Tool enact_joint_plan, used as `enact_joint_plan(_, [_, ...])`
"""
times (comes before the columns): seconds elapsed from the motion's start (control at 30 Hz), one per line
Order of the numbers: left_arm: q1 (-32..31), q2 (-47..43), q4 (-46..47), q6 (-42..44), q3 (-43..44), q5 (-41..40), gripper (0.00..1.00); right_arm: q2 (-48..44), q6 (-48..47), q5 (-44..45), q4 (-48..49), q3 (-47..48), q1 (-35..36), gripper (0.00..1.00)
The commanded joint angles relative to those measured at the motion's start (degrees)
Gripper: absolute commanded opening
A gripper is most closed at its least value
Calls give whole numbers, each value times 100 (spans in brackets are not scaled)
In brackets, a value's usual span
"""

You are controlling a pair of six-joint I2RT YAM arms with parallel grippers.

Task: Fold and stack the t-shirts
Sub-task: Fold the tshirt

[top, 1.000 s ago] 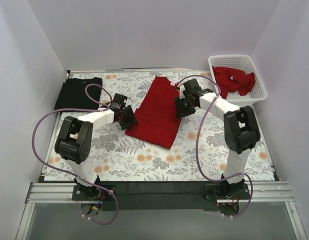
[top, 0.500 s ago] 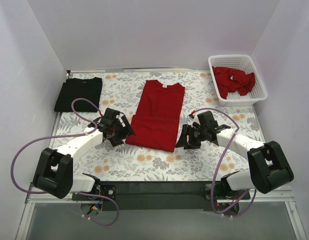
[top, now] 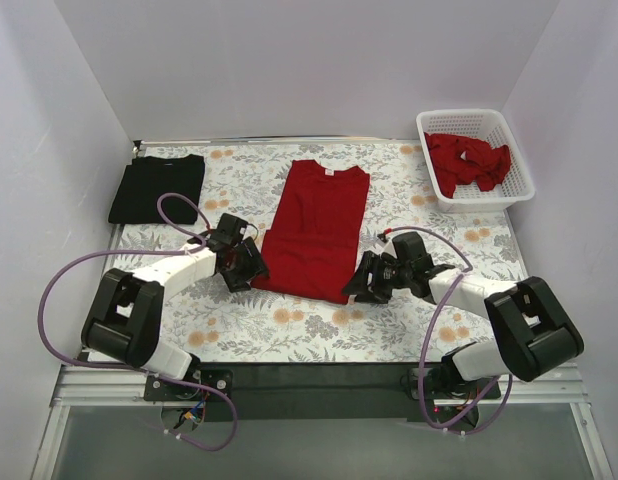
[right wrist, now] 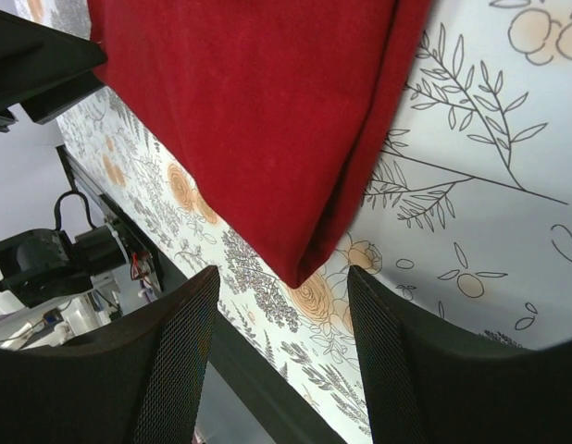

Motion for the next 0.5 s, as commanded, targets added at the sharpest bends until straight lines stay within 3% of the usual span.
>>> enact_joint_plan(0.0, [-4,156,-35,145,49,-74,55,153,266,-54,433,-122,81,54])
enact_joint_plan(0.23, [-4,367,-44,206,136,-39,46,574,302,-274,731,-157,125,50])
enact_joint_plan(0.47, [-4,455,-62,224,145,-65,38,856,319,-406,855,-166,143,38])
